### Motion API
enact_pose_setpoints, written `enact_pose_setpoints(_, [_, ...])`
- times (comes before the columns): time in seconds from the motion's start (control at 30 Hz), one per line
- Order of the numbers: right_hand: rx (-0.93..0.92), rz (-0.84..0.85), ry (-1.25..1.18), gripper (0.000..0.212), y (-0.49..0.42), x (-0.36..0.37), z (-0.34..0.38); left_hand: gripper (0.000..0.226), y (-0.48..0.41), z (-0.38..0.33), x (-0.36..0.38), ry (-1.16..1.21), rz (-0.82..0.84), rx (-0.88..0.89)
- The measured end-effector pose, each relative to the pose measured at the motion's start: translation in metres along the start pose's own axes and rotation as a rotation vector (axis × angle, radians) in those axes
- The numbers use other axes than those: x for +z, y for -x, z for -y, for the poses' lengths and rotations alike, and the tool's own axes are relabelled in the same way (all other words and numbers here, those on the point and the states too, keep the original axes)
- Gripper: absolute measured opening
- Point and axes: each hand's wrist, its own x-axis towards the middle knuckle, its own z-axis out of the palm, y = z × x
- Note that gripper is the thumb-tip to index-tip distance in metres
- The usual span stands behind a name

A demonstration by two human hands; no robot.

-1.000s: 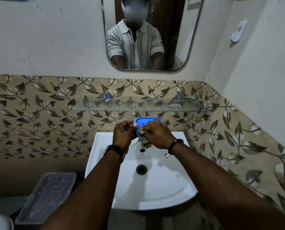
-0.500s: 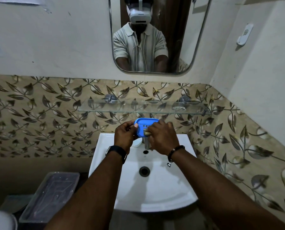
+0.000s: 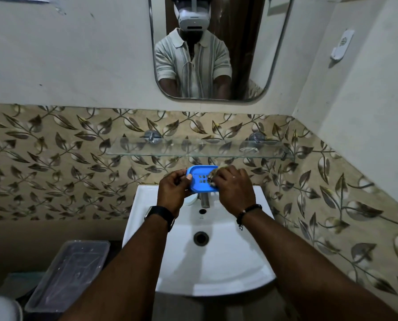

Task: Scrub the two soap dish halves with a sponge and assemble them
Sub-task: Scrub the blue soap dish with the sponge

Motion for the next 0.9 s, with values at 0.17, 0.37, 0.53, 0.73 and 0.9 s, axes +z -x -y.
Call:
enact_pose_setpoints(0.17, [0.383,-0.109,-0.36,0.026,-0.01,-0.001,0.03,0.014,0.002,0.002,0.01,-0.023,0.064,-0.01])
enact_pose_setpoints(0.37, [0.209,-0.03,-0.398,0.024,-0.013,-0.007,0.038,0.016,-0.003,-0.002,0.007,-0.045,0.083,0.009])
enact_pose_setpoints(0.53, [0.102,0.021,-0.242,0.023,-0.012,-0.007,0.033,0.016,-0.003,-0.003,0.002,0.002,0.025,0.026])
enact_pose_setpoints(0.73, [0.153,-0.022,-0.181,0.021,-0.017,-0.001,0.038,0.014,-0.007,-0.007,0.006,-0.021,0.071,0.03])
enact_pose_setpoints(0.9, [-0.068,-0.055,-0.025,0.022,-0.014,0.003,0.026,0.016,-0.006,-0.007,-0.003,-0.045,0.097,0.023])
